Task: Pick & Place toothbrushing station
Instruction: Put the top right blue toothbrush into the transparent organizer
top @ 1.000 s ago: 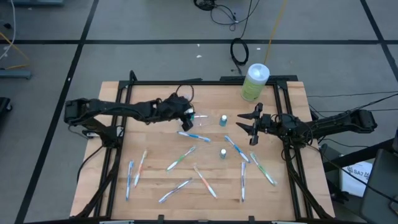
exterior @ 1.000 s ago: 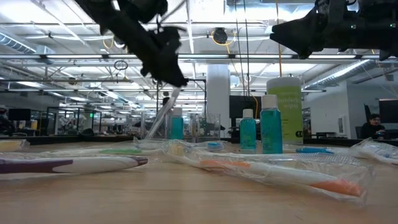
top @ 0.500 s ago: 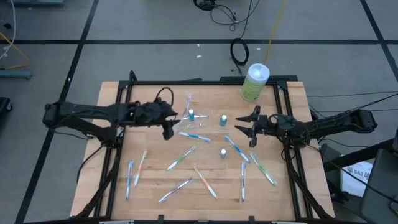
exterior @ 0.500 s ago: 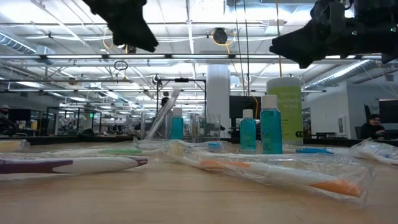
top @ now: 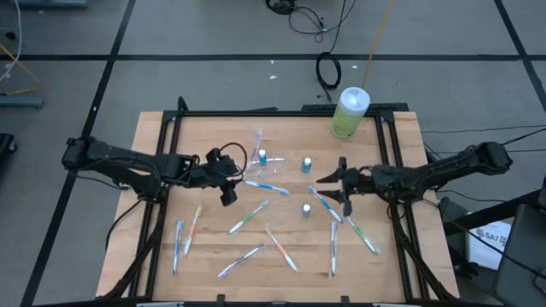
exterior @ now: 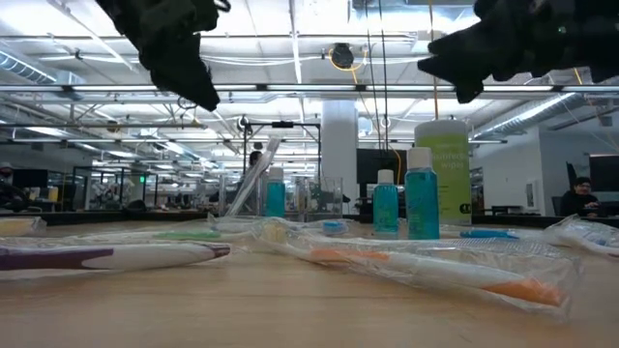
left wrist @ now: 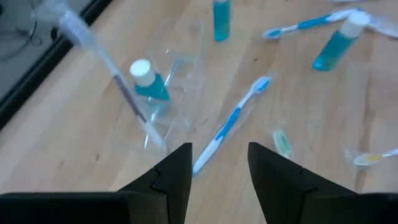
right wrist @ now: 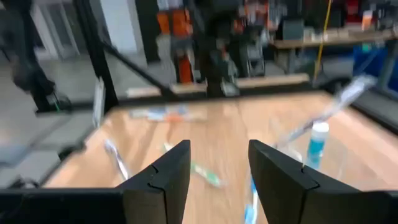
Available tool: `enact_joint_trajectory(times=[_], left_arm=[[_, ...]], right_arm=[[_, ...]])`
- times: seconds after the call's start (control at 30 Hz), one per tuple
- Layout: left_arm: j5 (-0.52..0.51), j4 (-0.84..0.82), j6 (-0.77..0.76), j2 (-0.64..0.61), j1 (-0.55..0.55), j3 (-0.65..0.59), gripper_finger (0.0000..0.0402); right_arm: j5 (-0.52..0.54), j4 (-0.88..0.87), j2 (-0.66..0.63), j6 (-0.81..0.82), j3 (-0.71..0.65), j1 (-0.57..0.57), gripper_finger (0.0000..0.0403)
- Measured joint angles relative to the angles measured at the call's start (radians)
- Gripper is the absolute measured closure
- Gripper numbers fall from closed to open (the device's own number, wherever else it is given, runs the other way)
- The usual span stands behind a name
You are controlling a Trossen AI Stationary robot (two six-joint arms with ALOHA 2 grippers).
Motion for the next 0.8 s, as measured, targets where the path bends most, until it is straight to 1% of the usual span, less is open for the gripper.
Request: enact_joint_trajectory(times=[0.17, 0.3, 0.37, 0.43, 0.53, 0.63, 0.8], left_arm=[[0.006, 0.051, 0.051, -0.031, -0.006, 0.000, 0.0238], [-0.002, 0.053, 0.135, -0.083, -0.004, 0.000, 0.0238], [-0.002, 0.060, 0.153, -0.105, -0.001, 0.000, 0.0238], [-0.005, 0.062, 0.166, -0.129, -0.001, 0.000, 0.0238], [-0.006, 0.065, 0.172, -0.148, -0.001, 0.001, 0.0238], [-0.004, 0.056, 0.166, -0.143, -0.004, 0.001, 0.0238], [-0.001, 0.060, 0.169, -0.124, -0.009, 0.001, 0.0238]], right_arm=[[0.103, -0.253, 0.107, 0.009, 0.174, 0.066, 0.0248], [0.233, -0.524, 0.166, 0.089, 0.306, 0.093, 0.0248], [0.246, -0.633, 0.185, 0.132, 0.346, 0.092, 0.0248], [0.236, -0.698, 0.202, 0.147, 0.353, 0.085, 0.0248], [0.188, -0.774, 0.224, 0.159, 0.346, 0.080, 0.0248], [0.190, -0.790, 0.244, 0.218, 0.329, 0.070, 0.0248], [0.191, -0.796, 0.279, 0.337, 0.248, 0.035, 0.0248]])
